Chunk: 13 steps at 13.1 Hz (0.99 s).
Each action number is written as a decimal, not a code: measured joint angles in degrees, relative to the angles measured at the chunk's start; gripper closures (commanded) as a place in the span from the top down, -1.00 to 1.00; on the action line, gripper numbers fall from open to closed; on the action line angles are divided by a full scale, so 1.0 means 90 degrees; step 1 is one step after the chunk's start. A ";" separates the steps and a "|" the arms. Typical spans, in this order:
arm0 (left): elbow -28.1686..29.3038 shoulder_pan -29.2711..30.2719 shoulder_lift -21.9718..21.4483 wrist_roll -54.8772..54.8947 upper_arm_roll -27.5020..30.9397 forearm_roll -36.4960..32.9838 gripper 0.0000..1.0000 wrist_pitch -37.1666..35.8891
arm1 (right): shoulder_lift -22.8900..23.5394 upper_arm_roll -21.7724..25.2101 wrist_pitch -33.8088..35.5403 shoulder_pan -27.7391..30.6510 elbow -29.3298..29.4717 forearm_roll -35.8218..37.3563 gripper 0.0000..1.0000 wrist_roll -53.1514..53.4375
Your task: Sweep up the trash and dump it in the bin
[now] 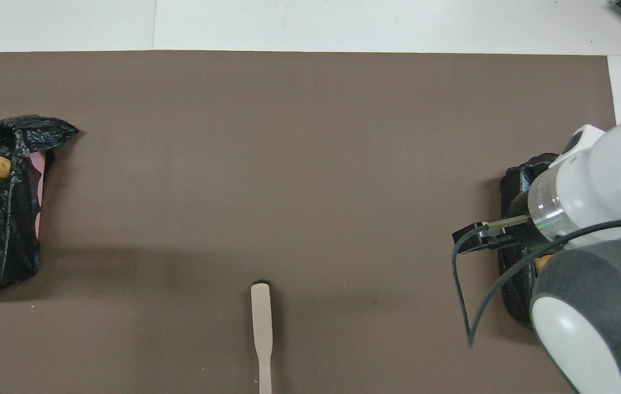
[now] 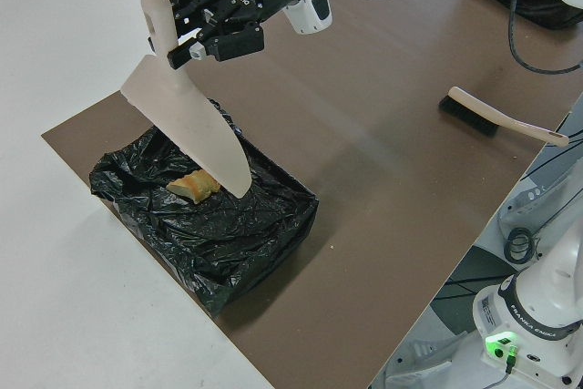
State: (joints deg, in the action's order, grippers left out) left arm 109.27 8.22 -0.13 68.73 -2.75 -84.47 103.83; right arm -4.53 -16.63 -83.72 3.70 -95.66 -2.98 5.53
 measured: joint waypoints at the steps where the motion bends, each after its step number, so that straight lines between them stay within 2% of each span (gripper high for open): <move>1: 0.0015 0.0055 -0.0008 -0.0017 0.0044 -0.0041 -1.00 0.0097 | 0.0033 0.0000 0.0000 0.0062 0.0115 0.0010 1.00 0.0000; 3: 0.0034 0.0344 -0.0008 -0.0025 0.0133 -0.0078 -1.00 0.0536 | 0.0125 0.0002 0.0000 0.0175 0.0249 0.0028 1.00 0.0007; 5: 0.0051 0.0426 -0.0009 -0.0095 0.0132 -0.0058 -1.00 0.0643 | 0.0236 0.0002 -0.0001 0.0227 0.0392 0.0034 1.00 0.0143; 10: 0.0638 -0.0068 -0.0062 -0.0944 0.0022 0.0322 -1.00 0.0394 | 0.0342 -0.0004 -0.0001 0.0231 0.0632 0.0259 1.00 0.0596; 13: 0.0581 -0.0077 -0.0115 -0.0560 0.0056 0.0071 -1.00 0.0334 | 0.0352 -0.0004 -0.0001 0.0212 0.0701 0.0531 1.00 0.0667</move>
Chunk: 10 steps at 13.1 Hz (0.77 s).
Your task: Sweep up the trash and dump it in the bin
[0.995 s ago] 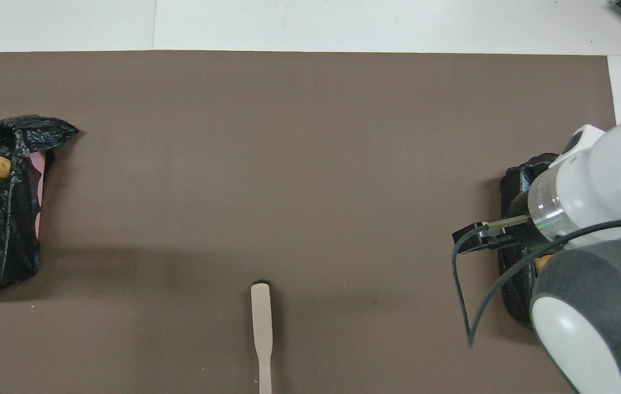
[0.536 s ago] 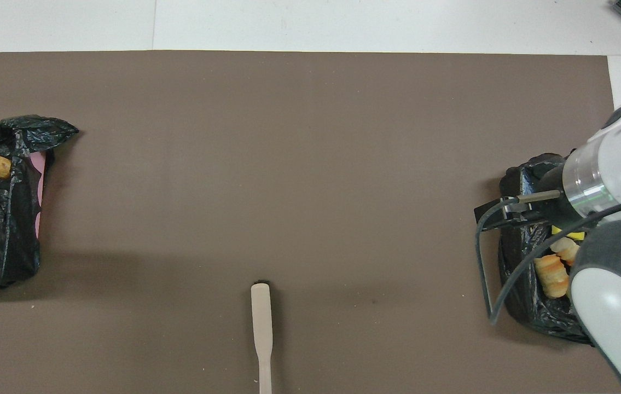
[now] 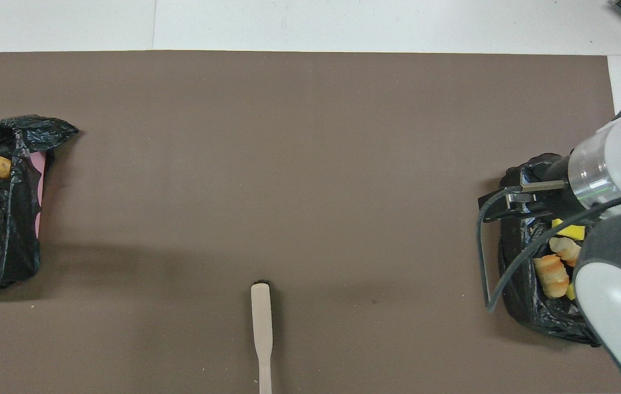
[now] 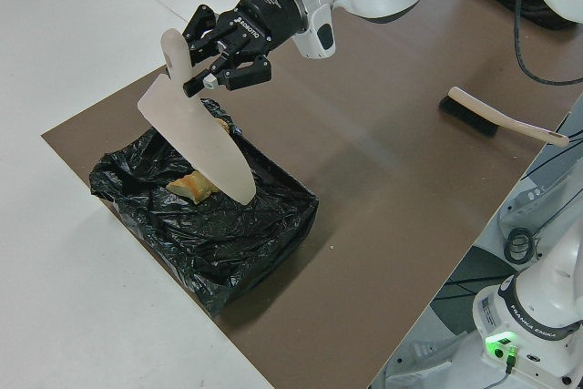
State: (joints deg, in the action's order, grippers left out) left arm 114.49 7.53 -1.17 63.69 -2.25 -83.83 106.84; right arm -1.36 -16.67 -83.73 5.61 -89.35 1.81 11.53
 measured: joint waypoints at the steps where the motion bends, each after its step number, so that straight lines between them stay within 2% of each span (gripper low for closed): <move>1: -0.0108 0.0006 -0.0035 0.0293 0.0017 -0.0023 -1.00 0.0000 | 0.0001 0.0003 0.0000 0.0000 0.0009 0.0031 1.00 0.0003; 4: -0.0425 0.0027 -0.0131 0.0846 0.0045 0.0091 -1.00 0.0039 | 0.0014 0.0290 0.0000 -0.0205 0.0023 0.0045 1.00 0.0008; 7: -0.0364 0.0058 -0.0094 0.0120 0.0072 0.0774 -1.00 0.0085 | 0.0043 0.0914 0.0000 -0.0677 0.0040 0.0045 1.00 0.0008; 10: -0.0343 0.0129 -0.0013 0.0026 0.0098 0.0684 -1.00 0.0151 | 0.0049 0.1124 0.0000 -0.0901 0.0051 0.0045 1.00 0.0010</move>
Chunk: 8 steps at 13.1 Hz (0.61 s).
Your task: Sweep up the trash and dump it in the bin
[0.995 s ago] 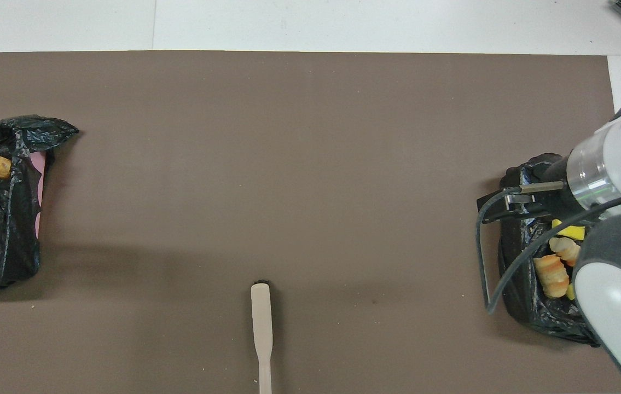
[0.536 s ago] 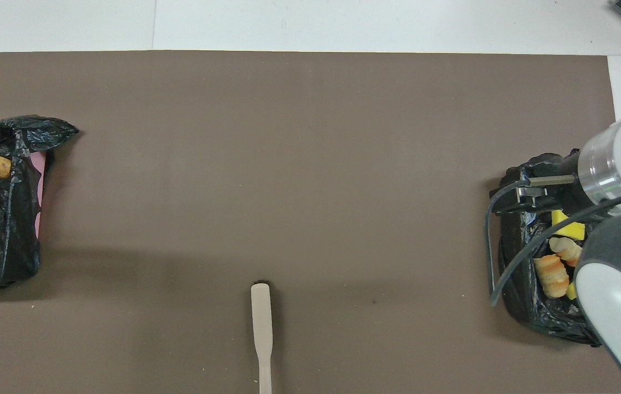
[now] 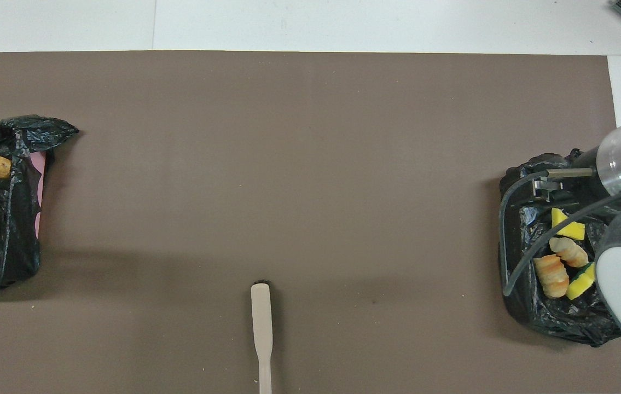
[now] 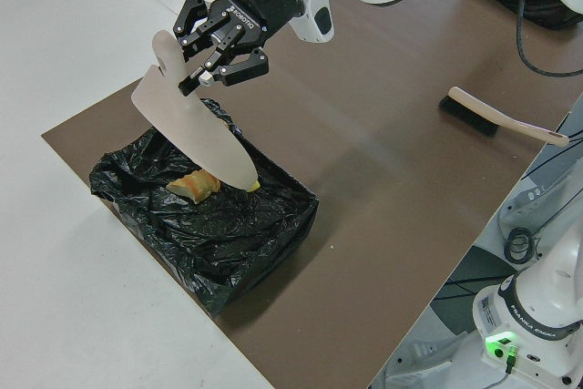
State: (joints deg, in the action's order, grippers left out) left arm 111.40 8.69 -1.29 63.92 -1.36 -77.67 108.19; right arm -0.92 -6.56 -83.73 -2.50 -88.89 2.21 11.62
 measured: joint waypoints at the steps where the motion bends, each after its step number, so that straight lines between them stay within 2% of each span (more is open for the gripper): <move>1: -0.0002 0.0008 0.0000 0.0146 0.0007 -0.0137 -1.00 0.0003 | 0.0000 0.0027 0.0000 -0.0028 0.0002 0.0000 1.00 0.0001; 6: -0.0124 0.0009 -0.0008 0.0436 0.0007 -0.0257 -1.00 0.0013 | 0.0000 0.0157 0.0003 -0.0036 0.0004 0.0000 1.00 0.0003; 8: -0.0278 0.0011 -0.0014 0.0423 0.0012 -0.0027 -1.00 0.0006 | 0.0000 0.0246 0.0026 -0.0049 0.0001 0.0000 1.00 0.0003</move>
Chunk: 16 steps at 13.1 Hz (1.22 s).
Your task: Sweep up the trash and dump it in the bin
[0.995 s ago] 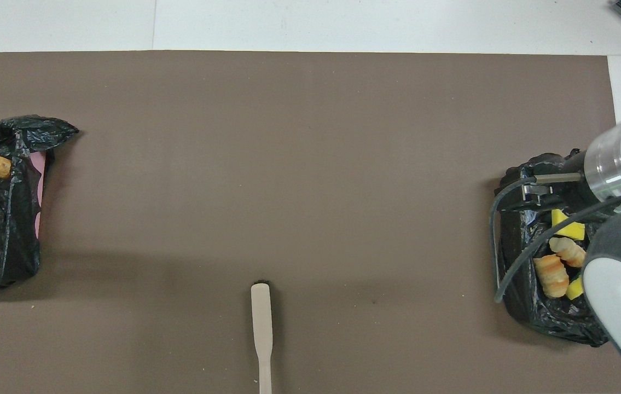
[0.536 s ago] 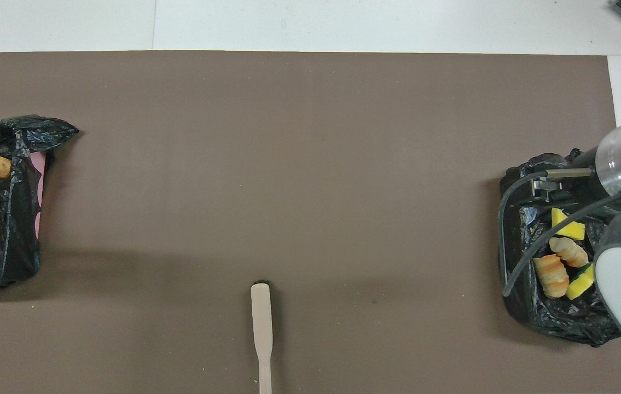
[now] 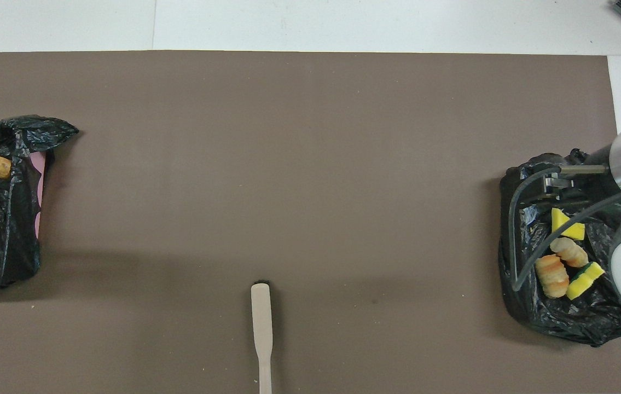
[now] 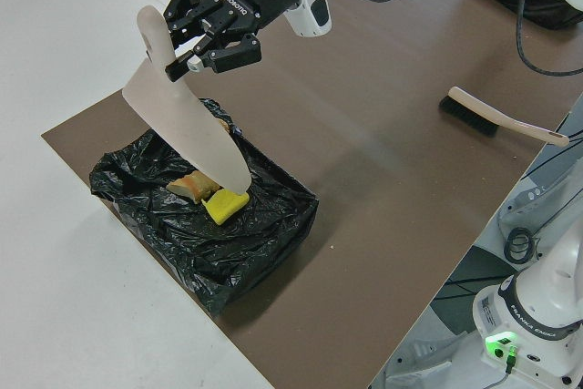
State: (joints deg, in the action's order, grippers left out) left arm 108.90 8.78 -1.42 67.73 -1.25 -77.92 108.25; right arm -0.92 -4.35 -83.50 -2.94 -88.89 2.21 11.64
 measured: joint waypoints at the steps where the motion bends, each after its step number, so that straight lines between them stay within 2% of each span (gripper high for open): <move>1: -0.0113 0.0017 -0.0004 -0.0013 0.0012 0.0359 -1.00 -0.0007 | 0.0000 0.0056 0.0007 -0.0012 -0.0007 0.0000 1.00 0.0000; 6: -0.0437 0.0369 -0.0026 -0.0541 0.0049 0.2360 -1.00 -0.0328 | 0.0000 0.0206 0.0013 -0.0046 -0.0013 -0.0002 1.00 0.0000; 11: -0.0444 0.0249 -0.0026 -0.2215 -0.0118 0.4439 -1.00 -0.1241 | 0.0000 0.0242 0.0013 -0.0040 -0.0013 -0.0071 1.00 0.0000; 16: -0.0446 0.0109 -0.0035 -0.3785 -0.0224 0.6597 -1.00 -0.1487 | 0.0000 0.0245 0.0013 -0.0040 -0.0013 -0.0071 1.00 0.0000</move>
State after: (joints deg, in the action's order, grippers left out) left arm 104.89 9.77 -1.73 33.67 -3.26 -18.54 94.87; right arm -0.92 -2.14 -83.38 -3.30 -89.00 1.56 11.64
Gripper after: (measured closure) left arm 0.687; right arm 0.000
